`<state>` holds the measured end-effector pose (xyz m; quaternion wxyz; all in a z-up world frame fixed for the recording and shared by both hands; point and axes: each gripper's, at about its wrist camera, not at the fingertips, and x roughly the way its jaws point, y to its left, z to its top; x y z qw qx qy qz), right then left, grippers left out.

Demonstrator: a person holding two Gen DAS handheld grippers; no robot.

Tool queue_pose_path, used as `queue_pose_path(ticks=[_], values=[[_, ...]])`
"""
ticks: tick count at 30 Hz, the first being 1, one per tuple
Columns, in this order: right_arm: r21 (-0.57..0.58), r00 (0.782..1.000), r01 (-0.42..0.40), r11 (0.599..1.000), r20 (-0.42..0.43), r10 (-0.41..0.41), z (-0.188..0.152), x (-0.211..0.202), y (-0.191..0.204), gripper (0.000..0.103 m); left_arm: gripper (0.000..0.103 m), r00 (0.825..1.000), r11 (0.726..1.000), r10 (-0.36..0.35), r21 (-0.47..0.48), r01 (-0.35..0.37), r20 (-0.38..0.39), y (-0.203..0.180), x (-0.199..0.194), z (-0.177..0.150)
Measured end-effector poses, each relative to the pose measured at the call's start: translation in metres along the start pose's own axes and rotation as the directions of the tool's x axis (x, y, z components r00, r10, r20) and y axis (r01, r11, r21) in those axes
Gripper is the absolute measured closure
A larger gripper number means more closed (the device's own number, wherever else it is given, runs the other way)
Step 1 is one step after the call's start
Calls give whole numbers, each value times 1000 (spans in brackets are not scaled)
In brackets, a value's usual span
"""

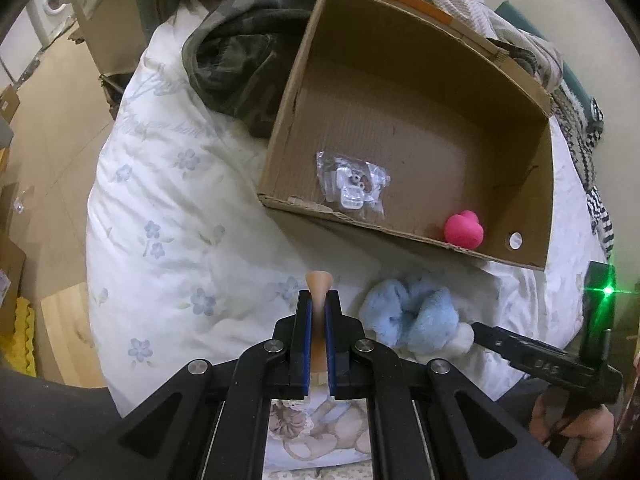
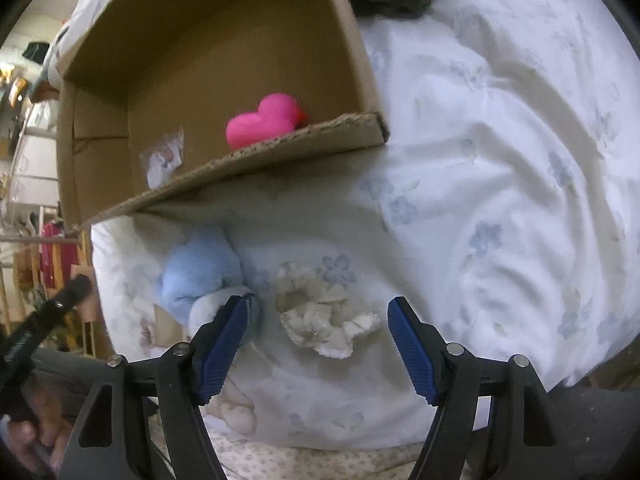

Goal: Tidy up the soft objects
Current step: 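Grasp the white crumpled cloth with the right tool and lift it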

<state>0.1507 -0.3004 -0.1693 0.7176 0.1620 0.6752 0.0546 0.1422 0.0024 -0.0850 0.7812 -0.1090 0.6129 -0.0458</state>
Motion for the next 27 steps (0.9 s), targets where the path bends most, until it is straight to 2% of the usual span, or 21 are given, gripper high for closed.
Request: queue_pose_path(ticks=[3, 6, 7, 10, 20, 27], values=[[-16, 999, 16, 1000, -30, -17, 0, 10, 4, 47, 97, 1000, 1000, -7, -6, 7, -1, 1, -1, 1], [-22, 998, 23, 1000, -57, -24, 0, 19, 6, 51, 97, 1000, 1000, -7, -14, 7, -9, 4, 1, -1], [-27, 998, 27, 999, -64, -29, 1, 21, 7, 61, 97, 1000, 1000, -5, -15, 5, -11, 4, 2, -1], [-51, 997, 37, 998, -64, -40, -1, 24, 8, 80, 97, 1000, 1000, 6, -12, -6, -8, 3, 2, -1], [-116, 996, 51, 992, 74, -42, -5, -3, 22, 83, 97, 997, 998, 58, -11, -58, 45, 7, -7, -3], [-123, 977, 62, 990, 208, -35, -11, -37, 24, 84, 97, 987, 995, 95, -11, -94, 128, 11, -27, -4]])
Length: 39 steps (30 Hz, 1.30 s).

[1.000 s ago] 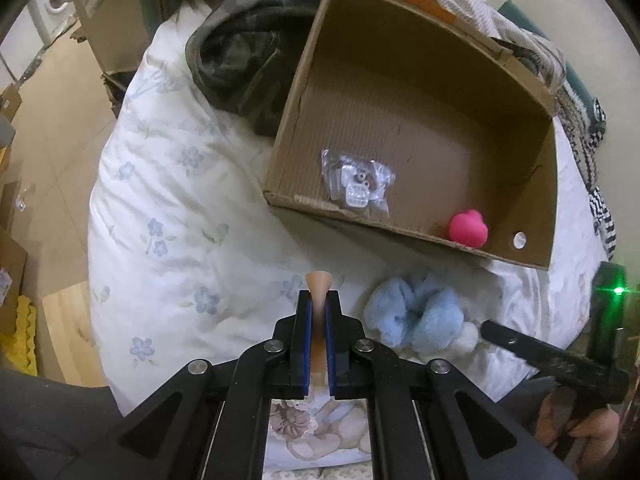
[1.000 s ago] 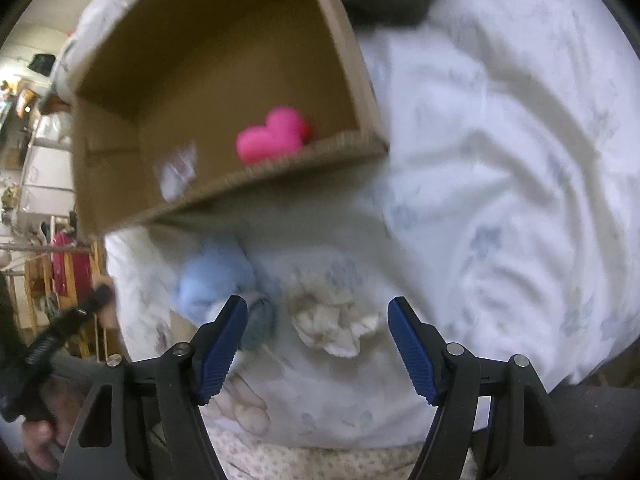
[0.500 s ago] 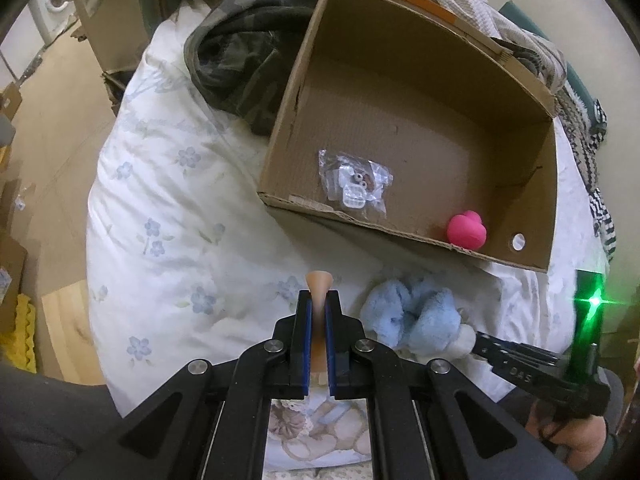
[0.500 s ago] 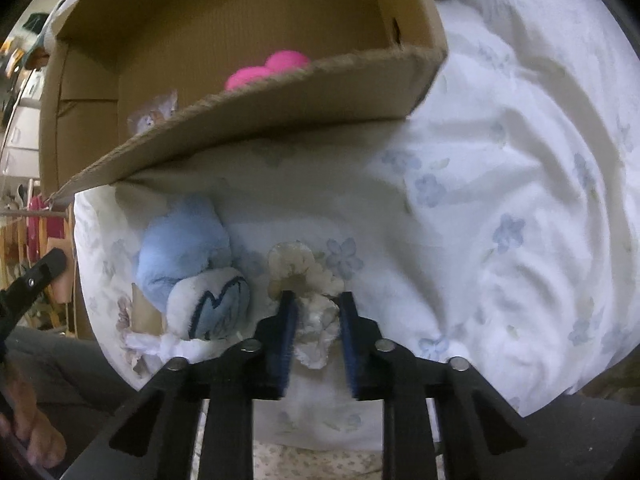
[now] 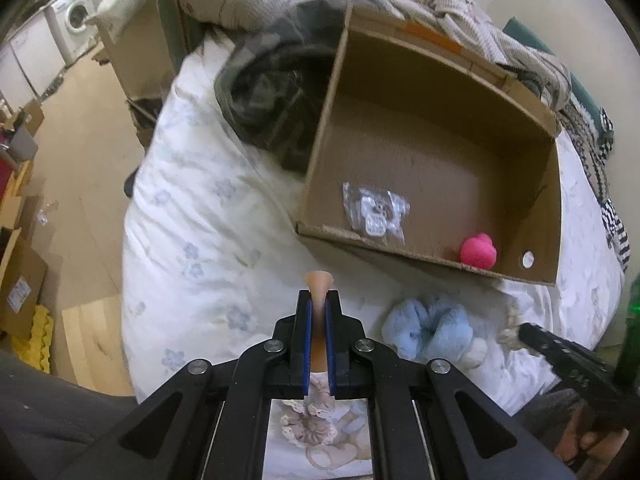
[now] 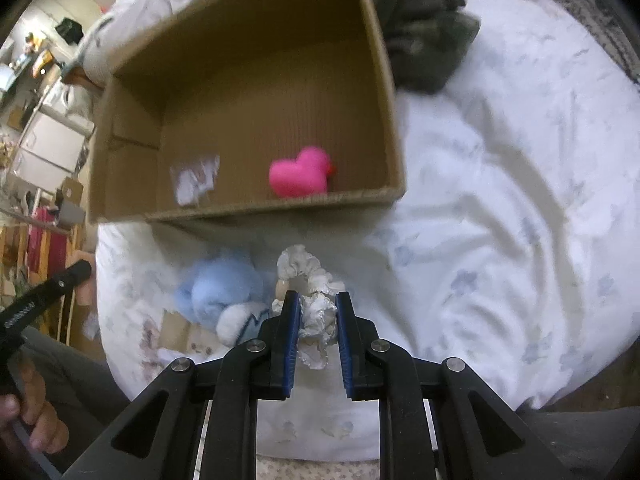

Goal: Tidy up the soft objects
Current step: 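Grasp the white crumpled cloth with the right tool and lift it, then drop the cloth into the box with the right tool while the left drops the cylinder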

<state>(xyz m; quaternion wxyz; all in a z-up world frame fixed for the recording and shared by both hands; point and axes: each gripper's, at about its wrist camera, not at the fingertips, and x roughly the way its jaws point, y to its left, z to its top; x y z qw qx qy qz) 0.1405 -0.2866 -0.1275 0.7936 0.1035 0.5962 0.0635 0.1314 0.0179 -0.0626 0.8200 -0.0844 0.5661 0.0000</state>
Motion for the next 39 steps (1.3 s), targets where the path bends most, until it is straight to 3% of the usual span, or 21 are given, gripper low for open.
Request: queue_pose_path(ticks=[4, 8, 12, 23, 30, 39], values=[[10, 992, -67, 998, 109, 65, 3, -33, -4, 84, 97, 999, 1000, 0, -6, 0, 49, 2, -17, 3], [5, 962, -170, 985, 217, 165, 13, -69, -2, 84, 97, 994, 1000, -11, 25, 8, 108, -4, -37, 15], [-13, 942, -224, 974, 255, 220, 27, -86, 3, 84, 97, 988, 997, -20, 70, 9, 153, -17, -51, 31], [-104, 919, -213, 971, 316, 235, 62, -84, 25, 84, 97, 976, 984, -67, 177, 30, 206, -47, -42, 74], [-58, 943, -199, 978, 262, 208, 64, -44, 19, 84, 97, 980, 977, -60, 212, 19, 191, -57, -5, 72], [-62, 960, -167, 984, 219, 177, 67, -23, 18, 84, 97, 988, 974, -55, 226, 21, 144, -62, 19, 67]])
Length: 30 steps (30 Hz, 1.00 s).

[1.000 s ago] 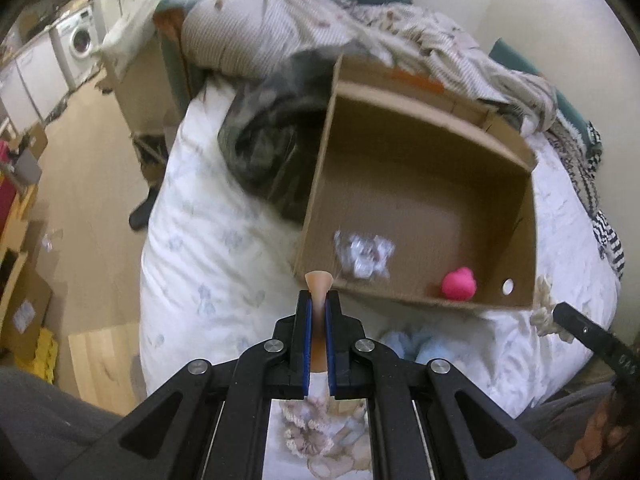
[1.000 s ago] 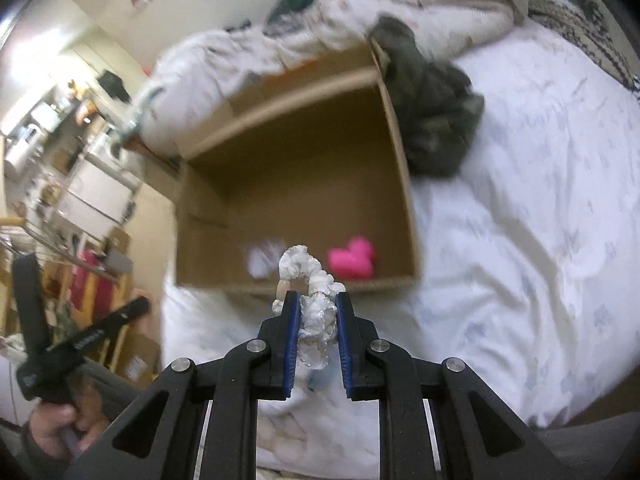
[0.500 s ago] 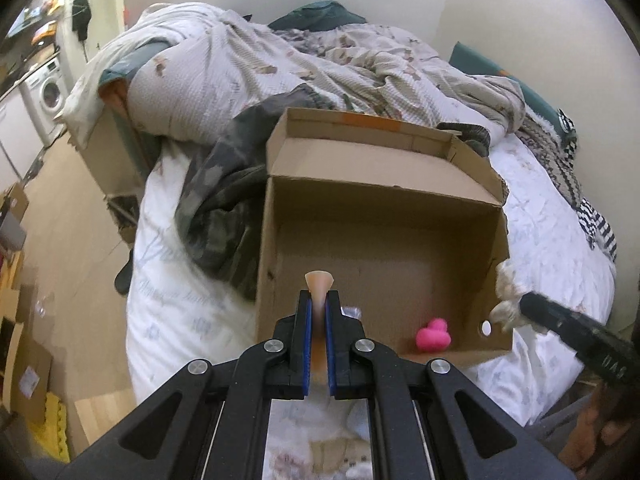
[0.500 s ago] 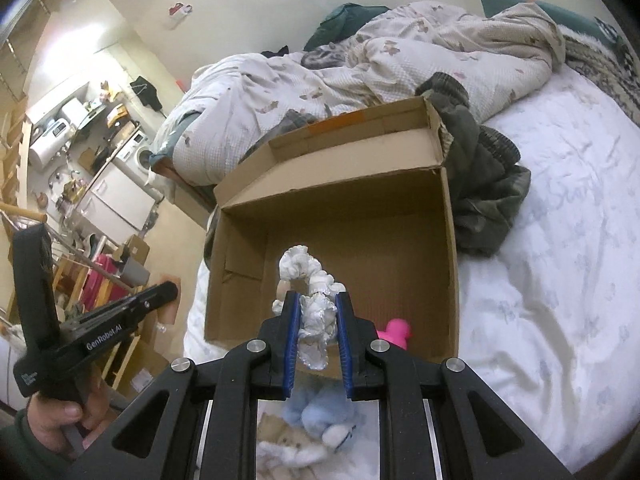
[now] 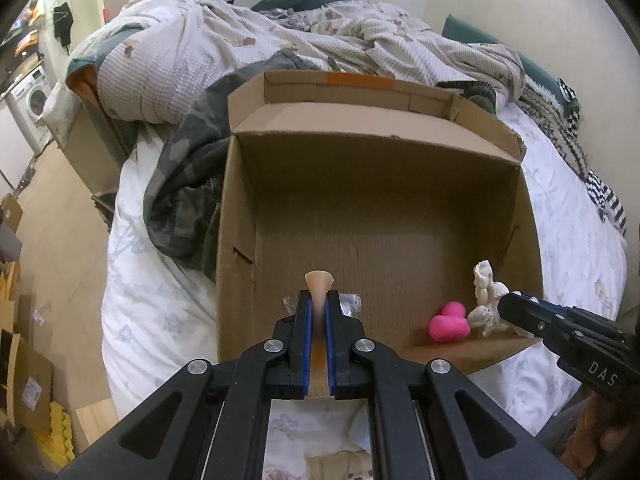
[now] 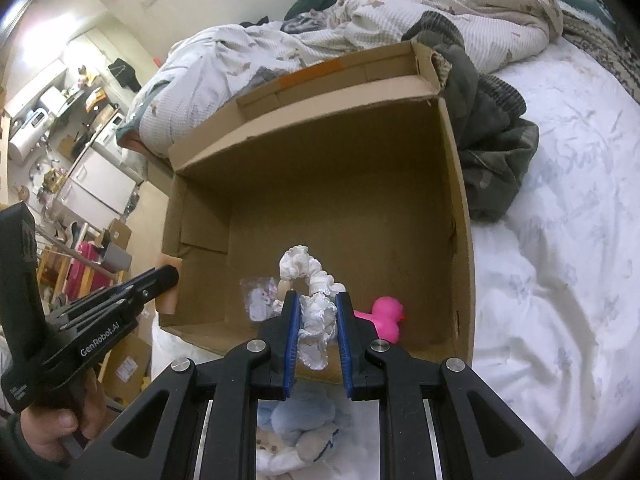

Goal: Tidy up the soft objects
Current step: 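Drop the cloth into the box with the right tool while the left drops the cylinder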

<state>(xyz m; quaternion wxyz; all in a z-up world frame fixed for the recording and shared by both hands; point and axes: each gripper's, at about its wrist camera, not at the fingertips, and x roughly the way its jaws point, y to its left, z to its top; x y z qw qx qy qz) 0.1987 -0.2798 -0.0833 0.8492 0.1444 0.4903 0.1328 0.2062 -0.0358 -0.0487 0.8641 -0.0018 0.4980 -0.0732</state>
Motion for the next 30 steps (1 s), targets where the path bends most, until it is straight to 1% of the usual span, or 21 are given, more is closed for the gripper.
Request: queue_pose_path(ticks=[3, 6, 10, 15, 18, 21, 23, 27, 30], values=[[5, 1000, 3, 1000, -12, -3, 0, 4, 0, 84, 97, 1000, 1000, -15, -12, 15, -27, 0, 6, -2], [6, 1000, 2, 1000, -28, -2, 0, 9, 0, 83, 97, 999, 1000, -11, -11, 11, -41, -1, 11, -3], [-8, 999, 13, 1000, -48, -13, 2, 16, 3, 83, 97, 997, 999, -42, -14, 41, -59, -1, 16, -4], [-9, 999, 23, 1000, -49, -23, 1, 17, 3, 83, 97, 998, 1000, -24, -15, 23, -59, 1, 17, -5], [-10, 998, 22, 1000, -55, -22, 3, 20, 4, 83, 96, 999, 1000, 1, -14, -2, -54, 2, 17, -5], [-9, 998, 22, 1000, -64, -23, 3, 22, 4, 83, 95, 998, 1000, 4, -18, -5, -58, 3, 17, -6], [-5, 997, 21, 1000, -69, -22, 1, 23, 3, 83, 89, 998, 1000, 8, -20, -9, -57, 4, 17, -6], [-6, 997, 20, 1000, -72, -20, 1, 23, 4, 83, 85, 998, 1000, 25, -11, -25, -54, 2, 16, -7], [0, 997, 19, 1000, -75, -19, 1, 23, 3, 83, 78, 998, 1000, 28, -9, -29, -54, 2, 16, -8]])
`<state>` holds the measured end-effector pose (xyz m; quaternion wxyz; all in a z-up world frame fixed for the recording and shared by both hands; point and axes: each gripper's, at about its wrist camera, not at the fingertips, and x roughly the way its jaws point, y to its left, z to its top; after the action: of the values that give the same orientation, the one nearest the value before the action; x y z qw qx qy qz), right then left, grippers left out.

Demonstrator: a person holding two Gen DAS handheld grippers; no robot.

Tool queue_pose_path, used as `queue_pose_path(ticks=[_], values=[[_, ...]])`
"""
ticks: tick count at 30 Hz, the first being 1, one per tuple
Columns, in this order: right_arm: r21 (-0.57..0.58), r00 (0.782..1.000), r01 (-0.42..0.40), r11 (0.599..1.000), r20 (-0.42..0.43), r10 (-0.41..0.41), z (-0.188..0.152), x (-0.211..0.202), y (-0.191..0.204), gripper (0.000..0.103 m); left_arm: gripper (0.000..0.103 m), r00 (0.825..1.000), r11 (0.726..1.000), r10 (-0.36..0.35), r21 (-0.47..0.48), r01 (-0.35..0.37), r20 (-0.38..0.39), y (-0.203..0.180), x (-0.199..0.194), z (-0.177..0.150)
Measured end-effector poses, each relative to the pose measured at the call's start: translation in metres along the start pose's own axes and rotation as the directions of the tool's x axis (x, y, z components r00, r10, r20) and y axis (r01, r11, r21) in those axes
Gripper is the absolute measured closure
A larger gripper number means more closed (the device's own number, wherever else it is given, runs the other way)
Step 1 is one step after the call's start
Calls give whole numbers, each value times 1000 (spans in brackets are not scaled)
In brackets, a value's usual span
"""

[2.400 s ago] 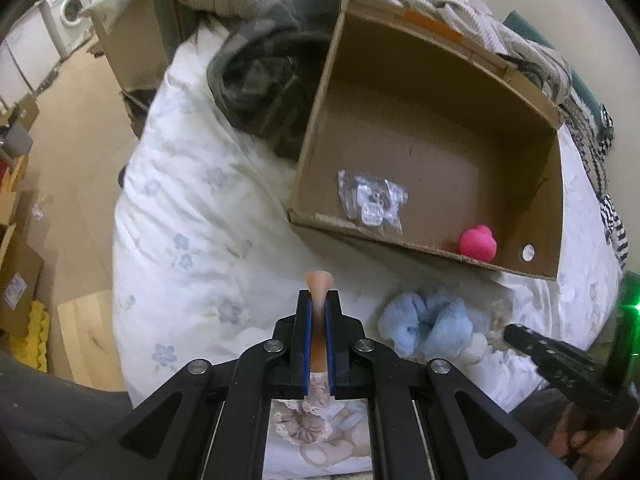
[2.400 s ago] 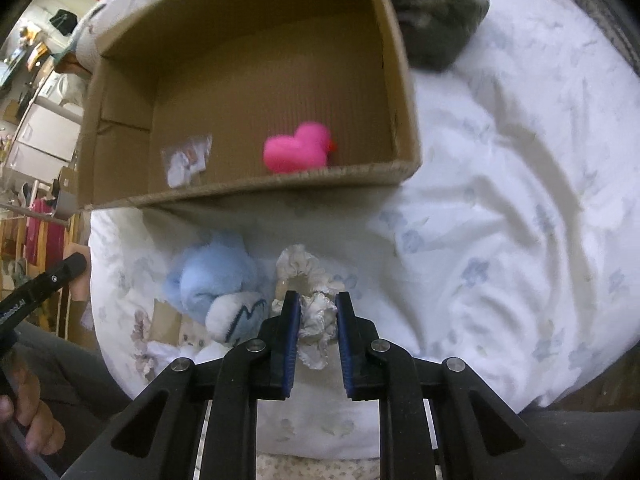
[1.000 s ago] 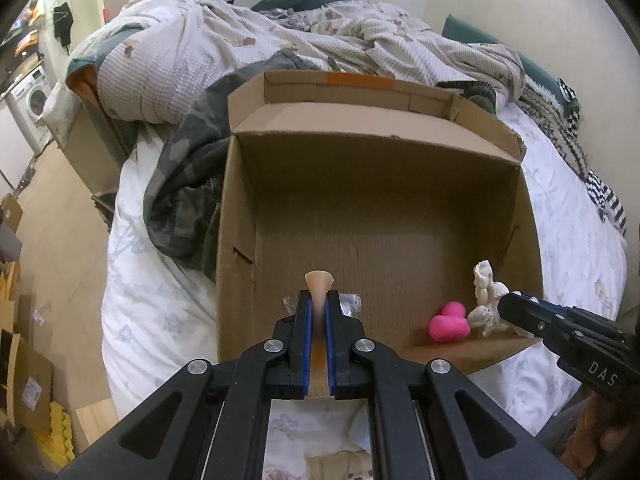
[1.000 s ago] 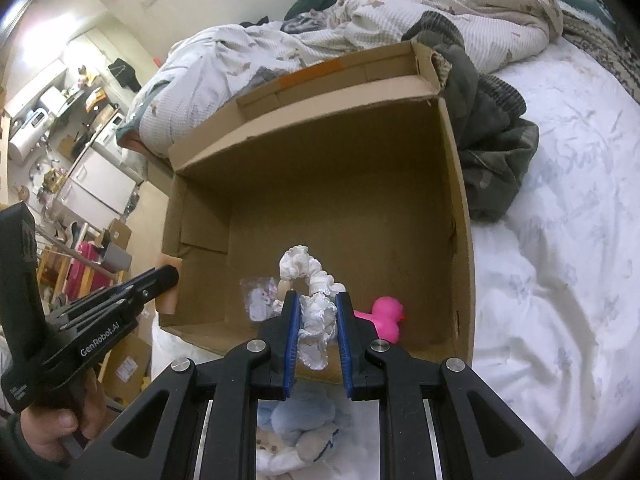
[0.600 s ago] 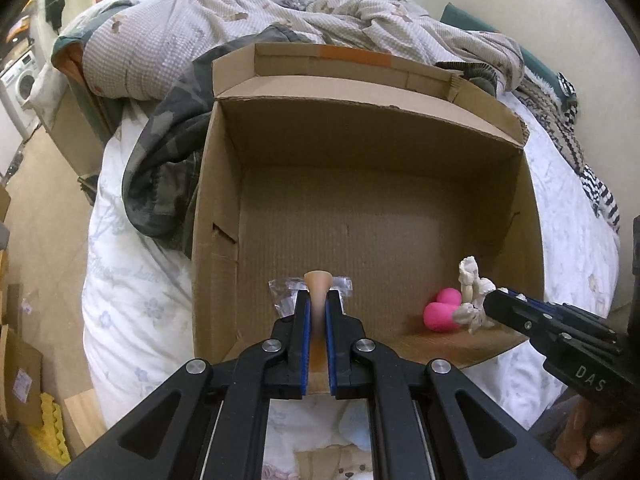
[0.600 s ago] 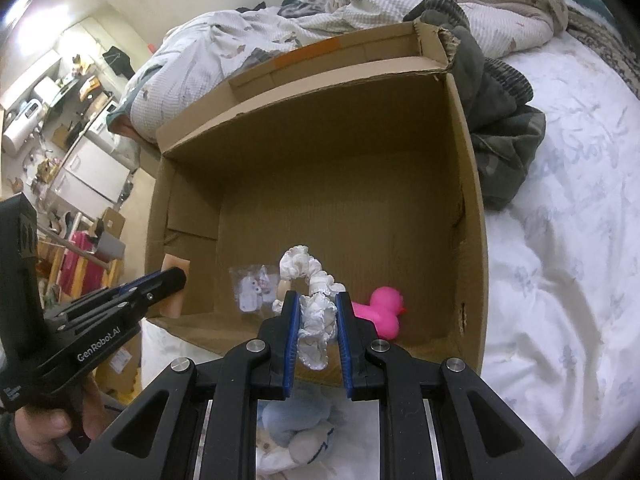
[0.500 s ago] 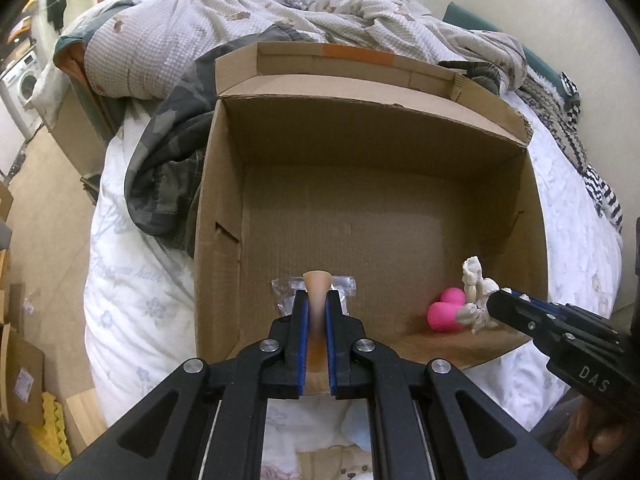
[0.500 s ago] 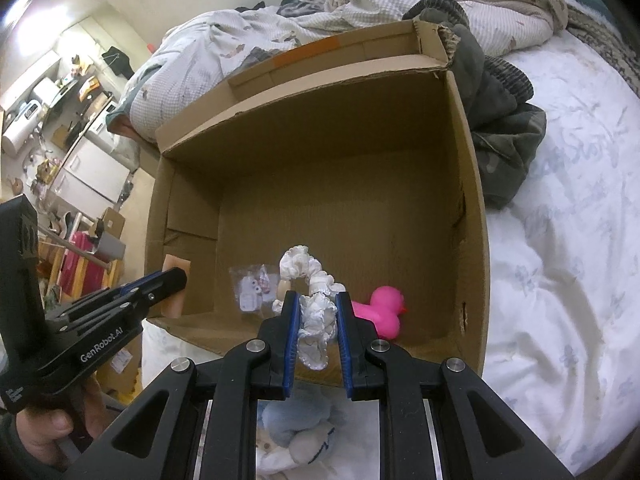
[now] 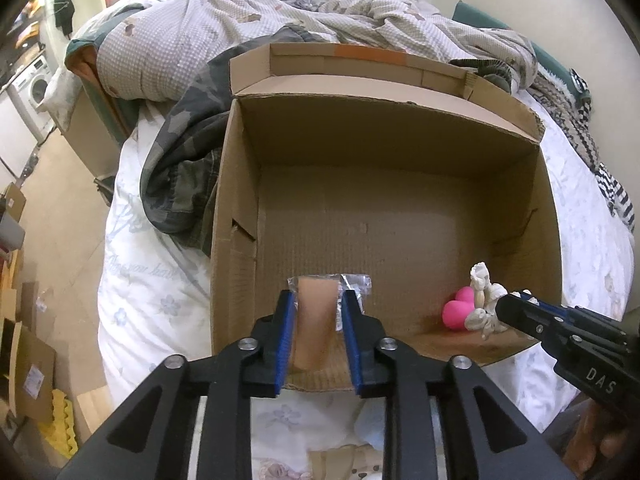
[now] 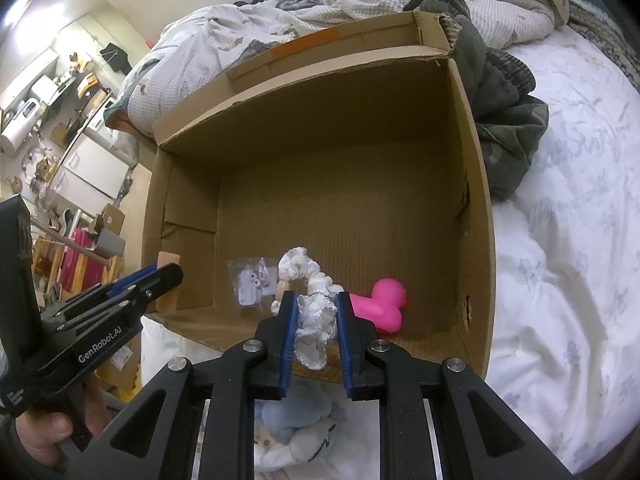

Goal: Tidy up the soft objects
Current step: 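Drop the cloth into the box with the right tool while the left drops the cylinder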

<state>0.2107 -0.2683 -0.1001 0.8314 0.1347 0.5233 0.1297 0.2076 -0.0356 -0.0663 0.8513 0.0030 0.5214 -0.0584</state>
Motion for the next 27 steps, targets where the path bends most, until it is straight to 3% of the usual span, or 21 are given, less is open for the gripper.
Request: queue_pose_path(ticks=[4, 5, 8, 9, 10, 11, 12, 27], values=[[4, 1000, -6, 1000, 0, 6, -1, -1, -1, 83, 43, 1000, 1000, 10, -1, -10, 30, -1, -6, 1], [6, 1000, -11, 1000, 0, 11, -1, -1, -1, 83, 38, 999, 1000, 13, -2, -13, 40, -1, -8, 1], [15, 1000, -14, 1000, 4, 14, 0, -2, -3, 74, 38, 998, 1000, 18, -2, -18, 58, 0, -12, 2], [23, 1000, -23, 999, 6, 22, 0, -3, -5, 61, 38, 998, 1000, 19, -3, -19, 58, 0, -12, 2], [33, 1000, -27, 999, 10, 26, 0, -4, -6, 31, 38, 998, 1000, 22, -4, -22, 57, 0, -12, 2], [41, 999, -27, 999, 21, 26, 0, -6, -7, 21, 38, 998, 1000, 25, -6, -25, 56, 1, -12, 2], [48, 999, -28, 998, 45, 25, -1, -10, -9, 18, 38, 998, 1000, 27, -8, -27, 55, 1, -12, 2], [65, 998, -33, 997, 48, 29, -1, -11, -11, 18, 38, 998, 999, 41, -17, -40, 57, 3, -12, 1]])
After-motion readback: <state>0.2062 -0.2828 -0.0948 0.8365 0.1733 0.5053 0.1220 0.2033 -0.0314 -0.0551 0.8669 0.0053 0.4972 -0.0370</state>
